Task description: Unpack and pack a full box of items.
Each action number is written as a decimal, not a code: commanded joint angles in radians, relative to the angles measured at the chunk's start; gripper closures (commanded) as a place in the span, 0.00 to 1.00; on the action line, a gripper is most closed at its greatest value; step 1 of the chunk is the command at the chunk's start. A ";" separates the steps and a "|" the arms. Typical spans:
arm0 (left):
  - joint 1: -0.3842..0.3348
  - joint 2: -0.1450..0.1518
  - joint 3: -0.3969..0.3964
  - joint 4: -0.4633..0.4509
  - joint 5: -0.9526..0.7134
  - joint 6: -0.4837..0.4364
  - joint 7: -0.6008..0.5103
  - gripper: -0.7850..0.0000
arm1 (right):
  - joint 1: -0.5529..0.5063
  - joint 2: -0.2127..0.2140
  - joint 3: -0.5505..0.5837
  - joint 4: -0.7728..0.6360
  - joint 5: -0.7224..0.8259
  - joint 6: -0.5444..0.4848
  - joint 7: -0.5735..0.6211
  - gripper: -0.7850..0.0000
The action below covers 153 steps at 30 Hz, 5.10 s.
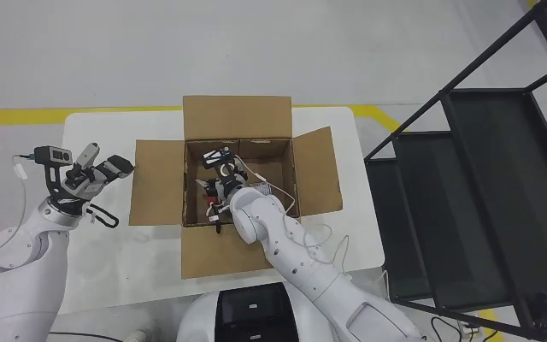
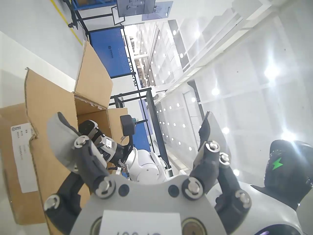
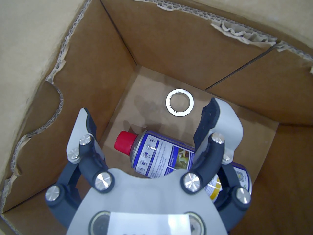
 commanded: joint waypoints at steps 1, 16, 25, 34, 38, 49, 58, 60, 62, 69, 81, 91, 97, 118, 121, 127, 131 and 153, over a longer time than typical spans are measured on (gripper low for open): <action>0.000 0.000 0.000 0.000 -0.002 0.000 0.000 0.00 | 0.000 0.000 0.000 0.000 0.000 0.000 0.000 0.00; 0.000 0.000 0.000 0.000 -0.002 0.000 0.000 0.00 | 0.000 0.000 0.000 0.000 0.000 0.000 0.000 0.00; 0.000 0.000 0.000 0.000 -0.002 0.000 0.000 0.00 | -0.013 0.010 0.050 -0.046 0.039 -0.025 0.055 0.00; 0.000 0.000 0.000 0.000 -0.002 0.000 0.000 0.00 | 0.015 0.024 0.089 -0.049 0.004 -0.030 0.210 0.30; 0.000 0.000 0.000 0.000 -0.002 0.000 0.000 0.00 | 0.057 0.014 0.086 0.035 0.035 0.008 0.167 0.43; 0.000 0.000 0.000 0.000 -0.002 0.000 0.000 0.00 | 0.191 -0.027 0.052 0.287 0.131 0.084 0.089 0.57; 0.000 0.000 0.000 0.000 -0.002 0.000 0.000 0.00 | 0.257 -0.059 0.010 0.419 0.178 0.095 0.060 0.58; 0.000 0.000 0.000 0.000 -0.002 0.000 0.000 0.00 | 0.266 -0.065 0.004 0.440 0.187 0.098 0.051 0.60; 0.000 0.000 0.000 0.000 -0.002 0.000 0.000 0.00 | 0.275 -0.070 0.000 0.459 0.193 0.101 0.040 0.61; 0.000 0.000 0.000 0.000 -0.002 0.000 0.000 0.00 | 0.300 -0.087 -0.013 0.519 0.205 0.124 0.012 0.69; 0.000 0.000 0.000 0.000 -0.002 0.000 0.000 0.00 | 0.304 -0.110 -0.029 0.565 0.218 0.165 -0.053 1.00; 0.000 0.000 0.000 0.000 -0.002 0.000 0.000 0.00 | 0.225 -0.100 -0.026 0.412 0.152 0.242 -0.087 1.00; 0.000 0.000 0.000 0.000 -0.002 0.000 0.000 0.00 | 0.123 -0.072 -0.013 0.220 0.053 0.256 -0.013 1.00; 0.000 0.000 0.000 0.000 -0.002 0.000 0.000 0.00 | 0.089 -0.075 0.051 0.252 0.141 0.270 -0.109 0.67; 0.000 0.000 0.000 0.000 -0.002 0.000 0.000 0.00 | 0.109 -0.082 0.047 0.291 0.157 0.271 -0.125 0.74; 0.000 0.000 0.000 0.000 -0.002 0.000 0.000 0.00 | 0.148 -0.093 0.038 0.361 0.172 0.268 -0.137 0.80; 0.000 0.000 0.000 0.000 -0.002 0.000 0.000 0.00 | 0.166 -0.101 0.034 0.405 0.182 0.270 -0.147 0.79; 0.000 0.000 0.000 0.000 -0.002 0.000 0.000 0.00 | 0.241 -0.135 0.016 0.548 0.205 0.278 -0.177 0.82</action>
